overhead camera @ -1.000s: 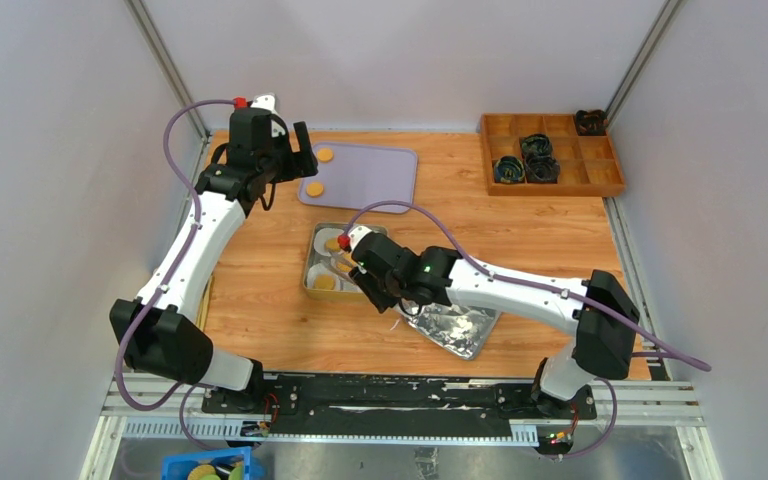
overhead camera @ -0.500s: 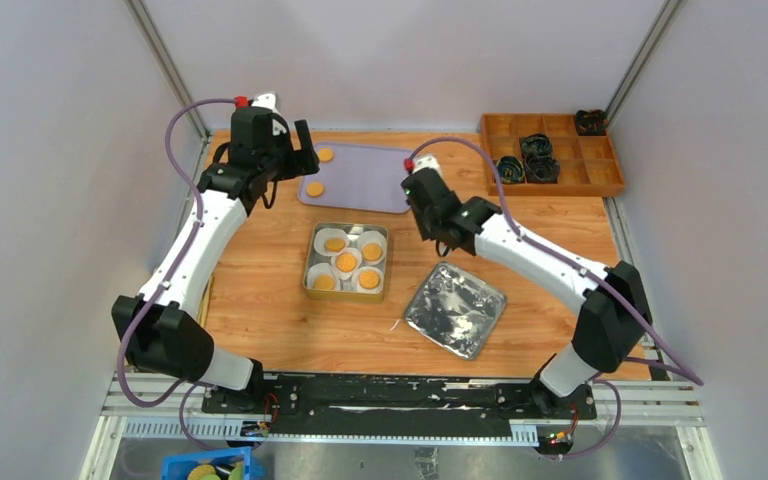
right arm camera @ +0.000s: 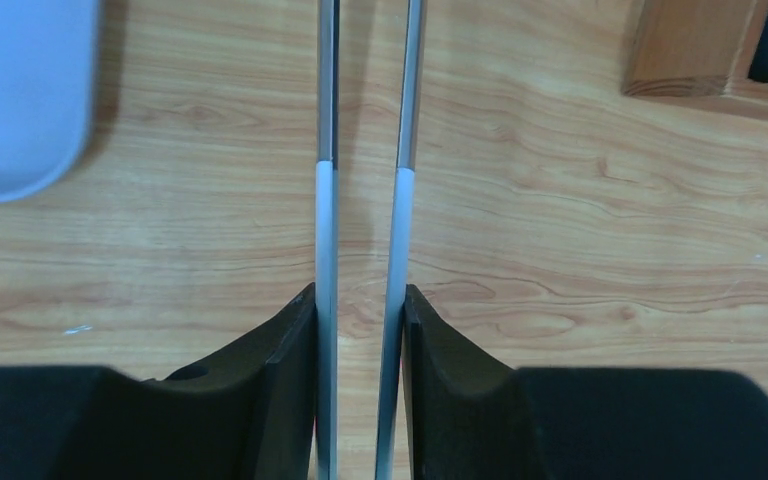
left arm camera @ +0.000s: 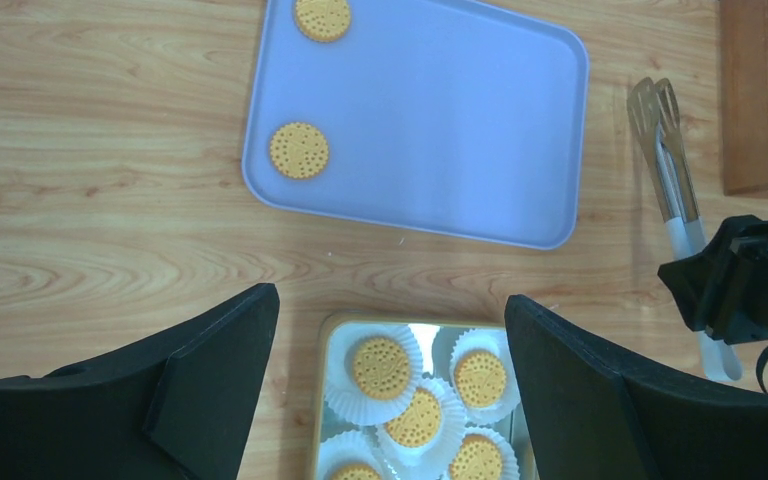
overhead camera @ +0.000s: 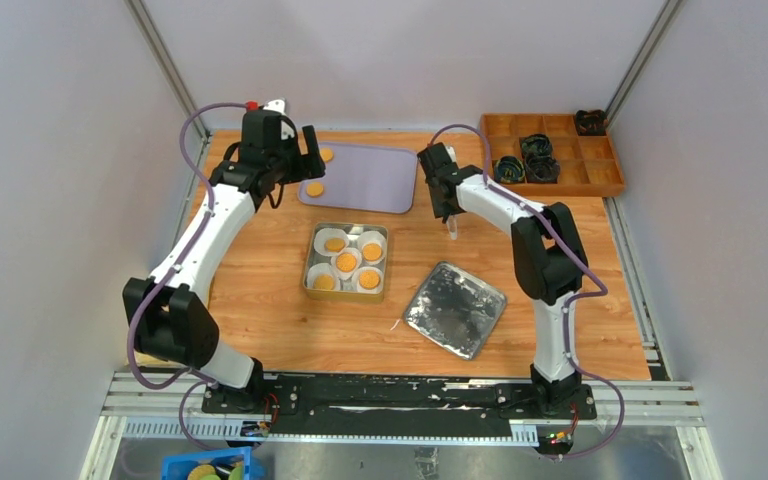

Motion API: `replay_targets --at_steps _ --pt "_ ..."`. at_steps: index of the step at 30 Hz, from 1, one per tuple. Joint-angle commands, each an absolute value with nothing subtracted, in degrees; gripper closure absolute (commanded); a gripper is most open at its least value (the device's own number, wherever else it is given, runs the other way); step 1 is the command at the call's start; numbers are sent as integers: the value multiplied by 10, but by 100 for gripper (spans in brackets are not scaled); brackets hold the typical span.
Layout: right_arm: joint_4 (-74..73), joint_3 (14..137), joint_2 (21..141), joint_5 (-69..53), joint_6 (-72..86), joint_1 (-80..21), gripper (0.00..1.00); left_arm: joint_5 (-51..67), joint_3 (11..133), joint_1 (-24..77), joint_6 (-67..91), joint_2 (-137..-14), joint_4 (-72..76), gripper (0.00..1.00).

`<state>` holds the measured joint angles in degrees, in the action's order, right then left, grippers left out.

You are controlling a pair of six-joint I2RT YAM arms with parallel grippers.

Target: Pack the cookies

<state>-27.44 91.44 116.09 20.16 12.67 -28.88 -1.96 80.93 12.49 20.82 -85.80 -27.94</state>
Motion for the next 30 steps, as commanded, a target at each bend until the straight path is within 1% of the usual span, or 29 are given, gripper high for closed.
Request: replay_targets --at_steps 1,5,9,13,14,15,16,17,20,25,30 --pt "-278 923 1174 172 136 -264 64 -20 803 121 204 -866 -268 11" --pt "-277 913 1193 160 142 -253 61 -18 801 121 207 -870 -270 11" --pt "-278 912 1208 126 148 -238 54 -40 791 121 207 -864 -284 11" --pt "-274 903 1195 95 143 -235 40 -56 759 121 214 -842 -288 12" --pt "-265 897 1187 88 138 -235 39 -61 749 121 216 -834 -285 12" --pt "-256 891 1177 78 133 -235 35 -67 741 121 218 -826 -284 12" --pt "-249 886 1166 74 130 -234 27 -70 733 121 219 -816 -282 12" --pt "-242 881 1154 68 126 -235 25 -70 728 122 220 -808 -280 12" --pt "-224 866 1106 76 118 -237 24 -70 724 125 222 -787 -275 12" --pt "-221 829 984 142 89 -264 24 -126 737 169 201 -748 -278 11" --pt "-267 745 854 169 97 -315 26 -123 747 203 202 -725 -282 11"
